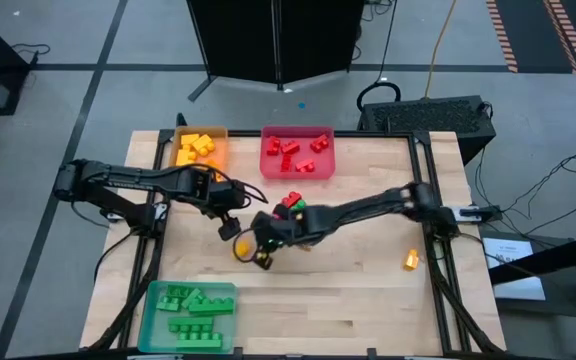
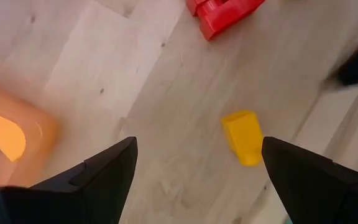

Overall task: Sort blocks
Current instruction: Put the yellow game piece into the yellow bin

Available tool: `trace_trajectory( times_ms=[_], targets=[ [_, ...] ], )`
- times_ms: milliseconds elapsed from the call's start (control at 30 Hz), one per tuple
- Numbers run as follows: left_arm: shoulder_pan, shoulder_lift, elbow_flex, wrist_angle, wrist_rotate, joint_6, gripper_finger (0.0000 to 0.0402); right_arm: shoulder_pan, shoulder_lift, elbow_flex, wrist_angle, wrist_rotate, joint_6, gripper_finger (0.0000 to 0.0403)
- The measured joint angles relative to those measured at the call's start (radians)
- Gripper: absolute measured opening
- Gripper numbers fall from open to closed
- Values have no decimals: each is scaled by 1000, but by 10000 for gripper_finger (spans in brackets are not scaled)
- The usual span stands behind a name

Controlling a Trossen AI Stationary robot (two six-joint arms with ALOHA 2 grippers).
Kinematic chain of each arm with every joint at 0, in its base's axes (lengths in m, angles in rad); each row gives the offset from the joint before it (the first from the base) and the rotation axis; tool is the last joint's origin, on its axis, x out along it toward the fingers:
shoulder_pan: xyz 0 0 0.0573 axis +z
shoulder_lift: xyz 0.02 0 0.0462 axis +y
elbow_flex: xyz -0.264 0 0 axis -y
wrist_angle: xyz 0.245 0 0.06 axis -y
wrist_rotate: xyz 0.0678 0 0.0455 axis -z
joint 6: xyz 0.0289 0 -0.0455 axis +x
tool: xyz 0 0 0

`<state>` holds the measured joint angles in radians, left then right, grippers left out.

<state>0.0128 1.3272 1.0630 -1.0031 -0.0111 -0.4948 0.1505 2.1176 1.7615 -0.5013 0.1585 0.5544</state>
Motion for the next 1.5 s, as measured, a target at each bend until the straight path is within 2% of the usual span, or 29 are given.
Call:
trace_trajectory(
  times_ms=[100, 200, 267, 433, 567, 700, 933, 1133, 1233, 1467, 1500],
  targets=[
    [0, 0, -9, -6, 0, -89, 345, 10, -168, -1, -137, 6, -41, 1],
    [-9, 0, -34, -7, -2, -210, 345, 46, -376, 1, -289, 88, -46, 1],
    [-34, 0, -55, -3, -4, -288, 345, 86, -513, 2, -373, 177, -23, 0],
    [-140, 18, -100, 124, -43, -434, 345, 226, -806, 2, -513, 499, 90, 0],
    [-209, 72, -102, 198, -43, -492, 345, 320, -940, 2, -584, 666, 164, 0],
    [-242, 154, -98, 213, -43, -513, 345, 357, -978, 2, -627, 704, 161, 0],
    [-255, 308, -98, 284, 2, -521, 345, 358, -945, 1, -721, 698, 160, 0],
    [-256, 374, -97, 331, 17, -521, 334, 363, -917, 1, -736, 642, 164, 0],
    [-248, 402, -96, 320, 13, -515, 294, 376, -915, 1, -737, 621, 169, 0],
    [-243, 399, -97, 326, 1, -484, 125, 398, -908, 1, -739, 621, 178, 0],
    [-241, 394, -97, 333, 2, -471, 123, 399, -908, 1, -739, 622, 178, 0]
  ],
)
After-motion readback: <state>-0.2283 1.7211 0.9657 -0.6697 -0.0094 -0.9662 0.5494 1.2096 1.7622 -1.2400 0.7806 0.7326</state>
